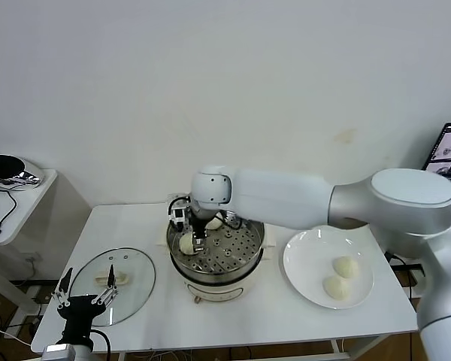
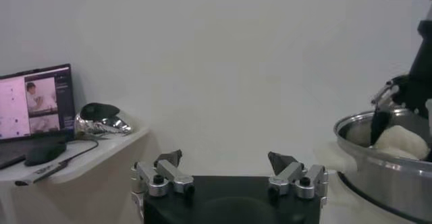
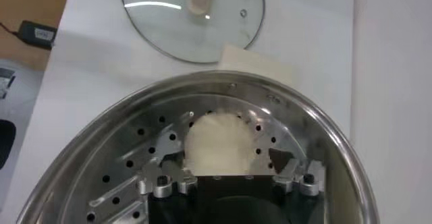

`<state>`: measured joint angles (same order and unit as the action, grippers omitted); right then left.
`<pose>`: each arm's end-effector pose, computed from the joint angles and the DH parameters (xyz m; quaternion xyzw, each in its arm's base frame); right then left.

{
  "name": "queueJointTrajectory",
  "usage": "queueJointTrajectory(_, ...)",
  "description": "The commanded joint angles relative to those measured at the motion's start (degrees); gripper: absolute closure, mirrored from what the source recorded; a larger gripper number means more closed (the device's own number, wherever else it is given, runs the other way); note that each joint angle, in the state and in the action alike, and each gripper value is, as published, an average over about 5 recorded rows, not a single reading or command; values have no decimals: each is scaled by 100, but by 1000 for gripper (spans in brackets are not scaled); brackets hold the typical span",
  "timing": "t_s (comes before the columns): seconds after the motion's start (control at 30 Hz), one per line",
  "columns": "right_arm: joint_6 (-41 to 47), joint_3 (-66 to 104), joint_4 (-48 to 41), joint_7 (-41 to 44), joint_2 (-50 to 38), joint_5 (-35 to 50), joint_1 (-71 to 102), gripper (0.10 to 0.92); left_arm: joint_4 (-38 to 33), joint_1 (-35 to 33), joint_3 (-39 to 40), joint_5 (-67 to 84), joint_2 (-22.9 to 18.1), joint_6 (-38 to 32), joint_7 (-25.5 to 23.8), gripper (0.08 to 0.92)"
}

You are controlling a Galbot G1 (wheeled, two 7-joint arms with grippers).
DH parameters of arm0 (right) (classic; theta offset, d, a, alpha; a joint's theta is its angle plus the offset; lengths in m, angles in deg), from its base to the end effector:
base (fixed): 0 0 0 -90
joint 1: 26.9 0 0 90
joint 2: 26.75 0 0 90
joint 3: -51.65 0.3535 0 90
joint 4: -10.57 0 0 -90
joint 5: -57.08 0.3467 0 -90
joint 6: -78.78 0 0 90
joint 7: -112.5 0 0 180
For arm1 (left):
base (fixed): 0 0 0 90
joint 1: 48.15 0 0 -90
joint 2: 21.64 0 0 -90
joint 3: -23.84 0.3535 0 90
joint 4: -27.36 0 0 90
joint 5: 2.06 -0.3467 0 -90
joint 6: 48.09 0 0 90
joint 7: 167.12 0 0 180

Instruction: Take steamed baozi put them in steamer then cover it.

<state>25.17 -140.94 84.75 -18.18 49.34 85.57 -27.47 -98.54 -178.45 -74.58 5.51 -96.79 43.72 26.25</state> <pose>0.5138 0.2083 -0.0676 0.5587 -0.5390 0.5577 0.2938 0.1248 0.0782 -0.2824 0.0970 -0.9909 -0.0858 0.0359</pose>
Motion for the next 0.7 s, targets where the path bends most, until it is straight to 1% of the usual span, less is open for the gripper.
queueJointTrajectory(0.03,-461,28,444,971,-805,-391,-735,203,1,3,17,-10,8,2,-3,177)
queueJointTrajectory(0.2,-1167,-104,1075,1678,-2169,-920,-1214,203,1,22,45,-17,39,7,-9,177)
queueJointTrajectory(0.37,-1807,-98,1724,2144,-3542,-1526,-1225,203,9,7,70,-39,76,6,-14,177)
queueJointTrajectory(0.53,-2227,11,2071,2265,-4793,-2138,-890,203,0,3,81,-78,103,8,-21,177)
queueJointTrajectory(0.7,-2523,360,2220,2129,-5418,-2848,50,203,22,-7,138,-150,79,2,-18,177)
